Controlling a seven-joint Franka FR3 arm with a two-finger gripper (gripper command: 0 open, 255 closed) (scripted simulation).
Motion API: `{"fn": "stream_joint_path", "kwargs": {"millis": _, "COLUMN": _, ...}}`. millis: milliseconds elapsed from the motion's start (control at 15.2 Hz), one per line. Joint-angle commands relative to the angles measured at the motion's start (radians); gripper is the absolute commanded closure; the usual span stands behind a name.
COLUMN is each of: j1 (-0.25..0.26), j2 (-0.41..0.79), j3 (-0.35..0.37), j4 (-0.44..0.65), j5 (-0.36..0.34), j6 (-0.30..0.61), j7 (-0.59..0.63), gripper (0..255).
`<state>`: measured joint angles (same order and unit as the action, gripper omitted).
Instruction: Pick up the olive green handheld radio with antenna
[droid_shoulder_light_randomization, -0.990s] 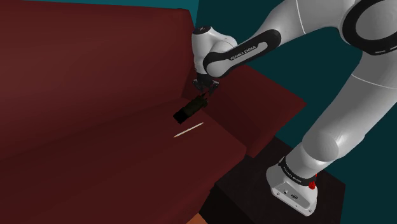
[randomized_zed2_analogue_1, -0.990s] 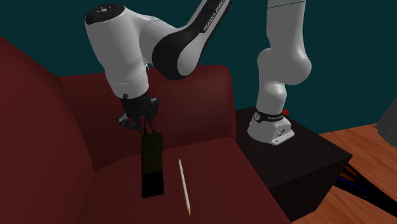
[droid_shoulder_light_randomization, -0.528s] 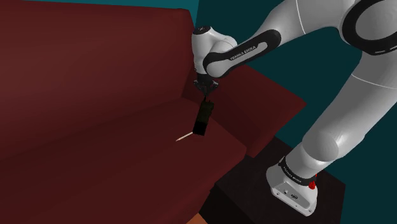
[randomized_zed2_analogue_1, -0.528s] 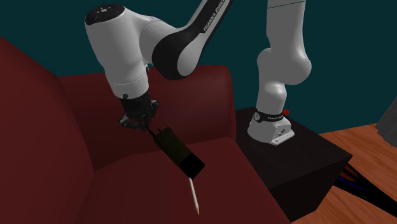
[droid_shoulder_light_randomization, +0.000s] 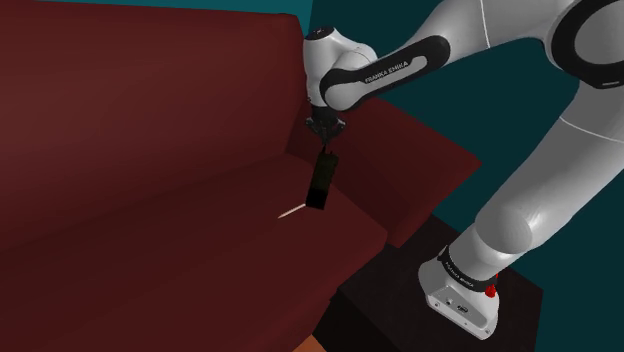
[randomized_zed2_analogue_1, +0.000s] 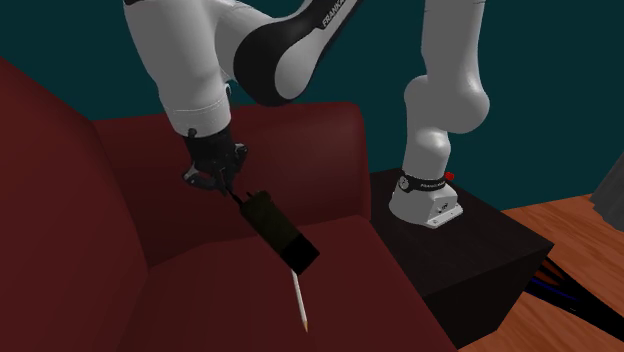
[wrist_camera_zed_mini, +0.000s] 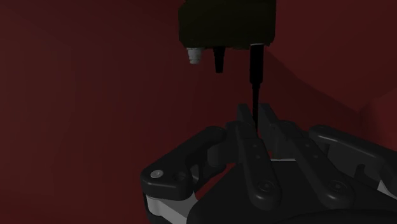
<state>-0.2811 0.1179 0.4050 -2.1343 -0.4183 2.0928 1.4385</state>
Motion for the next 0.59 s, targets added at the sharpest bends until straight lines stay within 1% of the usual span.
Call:
{"fn": "stream_joint_path", "kwargs": {"millis": 0, "j1": -0.001, "j2": -0.017, "j3": 0.002, "j4": 0.01, "j5": 0.013, "j6": -0.022, "j7": -0.015, "gripper": 255}}
{"fn": "stream_joint_path", "kwargs": {"millis": 528, "j1": -0.003, "j2": -0.066, "j3": 0.005, "j4": 0.053, "j5": 0.051, "j6": -0.101, "j7": -0.06, "gripper": 255}}
